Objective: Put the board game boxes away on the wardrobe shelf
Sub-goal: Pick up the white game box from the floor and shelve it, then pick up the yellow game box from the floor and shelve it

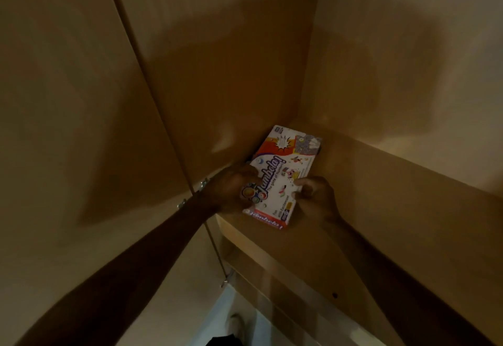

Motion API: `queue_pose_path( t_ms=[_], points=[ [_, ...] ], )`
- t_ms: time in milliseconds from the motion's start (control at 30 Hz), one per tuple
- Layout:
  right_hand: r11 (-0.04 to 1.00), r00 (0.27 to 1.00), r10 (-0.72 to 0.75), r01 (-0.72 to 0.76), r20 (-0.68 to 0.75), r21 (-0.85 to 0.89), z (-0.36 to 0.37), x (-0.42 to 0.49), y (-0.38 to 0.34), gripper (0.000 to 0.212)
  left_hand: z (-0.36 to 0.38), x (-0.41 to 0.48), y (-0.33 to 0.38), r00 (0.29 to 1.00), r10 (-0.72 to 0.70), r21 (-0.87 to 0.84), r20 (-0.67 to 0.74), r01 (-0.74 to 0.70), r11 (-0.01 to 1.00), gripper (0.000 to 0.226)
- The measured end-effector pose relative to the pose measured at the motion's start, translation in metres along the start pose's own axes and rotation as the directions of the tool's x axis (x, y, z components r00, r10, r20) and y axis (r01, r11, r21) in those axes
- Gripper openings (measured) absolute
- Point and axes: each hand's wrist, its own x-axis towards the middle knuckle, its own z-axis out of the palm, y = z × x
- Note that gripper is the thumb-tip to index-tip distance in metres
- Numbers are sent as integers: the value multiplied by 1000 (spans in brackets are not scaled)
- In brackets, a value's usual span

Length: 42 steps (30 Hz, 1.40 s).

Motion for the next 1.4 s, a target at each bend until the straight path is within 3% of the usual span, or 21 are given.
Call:
queue_pose_path(
  t_ms=[100, 233, 433, 633, 767, 867, 1000, 1100, 1200, 1400],
  points=[
    [997, 997, -70, 70, 28, -22, 6, -4, -2, 31, 8, -14, 1, 992, -57, 49, -116, 63, 997, 30],
    [982, 969, -143, 165, 202, -94, 18, -14, -6, 45, 27, -25, 3, 964, -150, 114, -221, 178, 977, 21],
    [964, 954, -205, 235, 217, -124, 44, -11, -8, 48, 37, -38, 7, 929, -257, 46, -268, 279, 959, 46],
    [952, 944, -225, 265, 242, -150, 47, -6, -2, 50, 37, -50, 9, 945, -307, -139, -112, 291, 946, 67],
    [953, 933, -241, 279, 269, -115, 40, -23, -4, 47, 46, -69, 22, 896, -430, -242, -109, 396, 886, 66],
    [949, 923, -299, 313, 244, -22, 32, -52, -6, 38, 58, -97, 39, 778, -601, -431, -183, 486, 761, 56],
    [955, 937, -291, 271, 195, 122, 33, -109, -4, 40, 86, -155, 72, 561, -816, -710, -137, 519, 476, 42],
    [967, 918, -233, 184, 321, 175, 47, -151, -2, 42, 99, -213, 103, 420, -902, -789, -103, 517, 331, 37],
    [974, 837, -221, 166, 501, 152, 68, -195, -5, 44, 110, -283, 136, 256, -964, -845, -69, 499, 193, 33],
    [947, 593, -308, 264, 744, 182, 125, -298, -37, 42, 130, -429, 207, -46, -998, -890, -30, 457, 6, 31]
  ],
)
